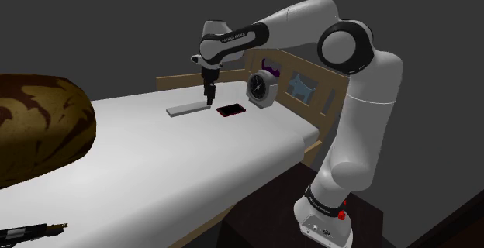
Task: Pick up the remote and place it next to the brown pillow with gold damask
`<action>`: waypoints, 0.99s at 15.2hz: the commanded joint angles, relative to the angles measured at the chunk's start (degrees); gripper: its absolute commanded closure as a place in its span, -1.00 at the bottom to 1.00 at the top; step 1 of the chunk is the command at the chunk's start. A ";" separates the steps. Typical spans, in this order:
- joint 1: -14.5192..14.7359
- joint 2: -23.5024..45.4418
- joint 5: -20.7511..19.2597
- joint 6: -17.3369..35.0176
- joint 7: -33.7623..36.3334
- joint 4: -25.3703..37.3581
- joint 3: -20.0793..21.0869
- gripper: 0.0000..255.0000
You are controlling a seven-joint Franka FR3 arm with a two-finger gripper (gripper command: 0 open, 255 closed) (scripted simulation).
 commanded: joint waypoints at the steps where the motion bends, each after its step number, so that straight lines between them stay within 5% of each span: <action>1: -0.01 4.02 0.21 0.47 -2.92 4.09 0.62 -1.00; 6: 0.17 13.57 0.09 0.79 -8.51 14.67 2.52 -1.00; 15: 0.06 16.14 0.36 5.44 -8.67 12.58 2.67 -1.00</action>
